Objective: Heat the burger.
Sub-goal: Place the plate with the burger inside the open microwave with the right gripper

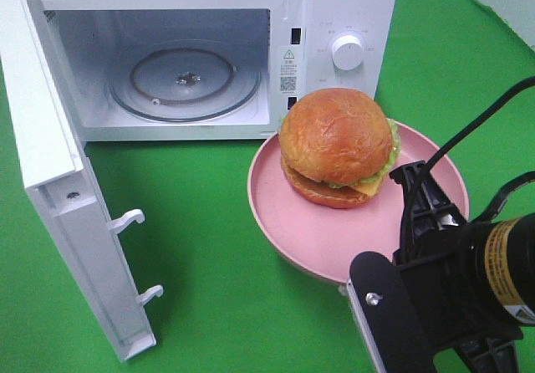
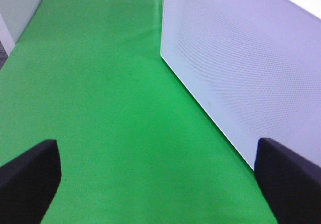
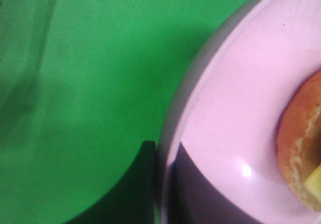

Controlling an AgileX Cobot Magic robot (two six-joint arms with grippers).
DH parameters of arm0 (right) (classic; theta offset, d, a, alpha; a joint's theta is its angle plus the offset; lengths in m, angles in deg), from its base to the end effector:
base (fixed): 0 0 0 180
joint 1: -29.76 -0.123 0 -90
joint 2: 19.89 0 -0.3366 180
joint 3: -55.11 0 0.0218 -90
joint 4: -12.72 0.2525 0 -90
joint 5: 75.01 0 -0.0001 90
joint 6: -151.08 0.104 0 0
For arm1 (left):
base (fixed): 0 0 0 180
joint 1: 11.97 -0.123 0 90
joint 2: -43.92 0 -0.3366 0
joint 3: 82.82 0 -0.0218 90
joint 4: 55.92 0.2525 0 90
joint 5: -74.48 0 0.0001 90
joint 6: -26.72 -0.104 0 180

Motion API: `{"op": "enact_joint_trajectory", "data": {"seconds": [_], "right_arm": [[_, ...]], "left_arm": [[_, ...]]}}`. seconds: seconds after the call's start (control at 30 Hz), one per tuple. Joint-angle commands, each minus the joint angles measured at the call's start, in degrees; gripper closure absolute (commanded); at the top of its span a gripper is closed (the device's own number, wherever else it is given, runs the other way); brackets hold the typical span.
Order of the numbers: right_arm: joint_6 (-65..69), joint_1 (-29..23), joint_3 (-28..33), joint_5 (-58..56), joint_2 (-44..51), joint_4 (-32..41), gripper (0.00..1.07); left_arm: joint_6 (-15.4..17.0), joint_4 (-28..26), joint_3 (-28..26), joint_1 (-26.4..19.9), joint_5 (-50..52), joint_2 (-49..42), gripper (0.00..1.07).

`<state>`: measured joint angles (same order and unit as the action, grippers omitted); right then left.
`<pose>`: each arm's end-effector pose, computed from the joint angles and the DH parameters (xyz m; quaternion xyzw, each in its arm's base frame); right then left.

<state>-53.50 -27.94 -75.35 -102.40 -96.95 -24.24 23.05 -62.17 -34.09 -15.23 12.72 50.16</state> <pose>0.1267 0.1465 0.2322 -0.7898 0.5371 -0.1361 0.2631 -0.0472 -0.0127 0.2760 0.0063 0.8501 -0.0227 0.5261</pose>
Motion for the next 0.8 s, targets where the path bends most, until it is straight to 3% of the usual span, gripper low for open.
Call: {"op": "enact_joint_trajectory", "data": {"seconds": [0.03,0.4,0.7,0.8], "right_arm": [[-9.3,3.4,-0.3,3.7,0.3,1.7,1.07],[-34.4,12.0,-0.3,6.3,0.3,14.1,1.07],[-59.9,20.3,-0.3,7.9,0.3,30.1,1.07],[-61.1,20.6,-0.3,7.9,0.3,31.0,1.07]], "left_arm": [[0.3,0.0,0.2,0.3,0.5,-0.9,0.09],[0.3,0.0,0.2,0.3,0.5,-0.9,0.09],[0.3,0.0,0.2,0.3,0.5,-0.9,0.09],[0.3,0.0,0.2,0.3,0.5,-0.9,0.09]]}}
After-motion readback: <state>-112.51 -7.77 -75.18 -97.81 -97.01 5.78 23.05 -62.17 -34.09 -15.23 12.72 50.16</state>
